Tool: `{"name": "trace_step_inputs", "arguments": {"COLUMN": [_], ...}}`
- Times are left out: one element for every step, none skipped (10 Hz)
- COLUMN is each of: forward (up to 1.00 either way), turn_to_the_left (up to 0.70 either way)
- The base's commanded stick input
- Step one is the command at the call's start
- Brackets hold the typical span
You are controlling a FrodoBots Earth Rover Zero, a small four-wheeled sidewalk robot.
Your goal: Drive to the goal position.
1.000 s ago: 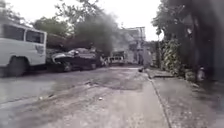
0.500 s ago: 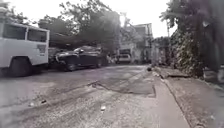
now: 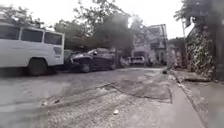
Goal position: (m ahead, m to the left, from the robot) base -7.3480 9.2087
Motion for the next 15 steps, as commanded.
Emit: {"name": "trace_step_inputs", "arguments": {"forward": [0.00, 0.00, 0.00, 0.00, 0.00, 0.00, 0.00, 0.00, 0.00, 0.00, 0.00, 0.00, 0.14, 1.00, 1.00], "turn_to_the_left": [0.45, 0.45, 0.45, 0.45, 0.45, 0.45, 0.45, 0.45, 0.45, 0.45, 0.45, 0.45, 0.43, 0.27, 0.27]}}
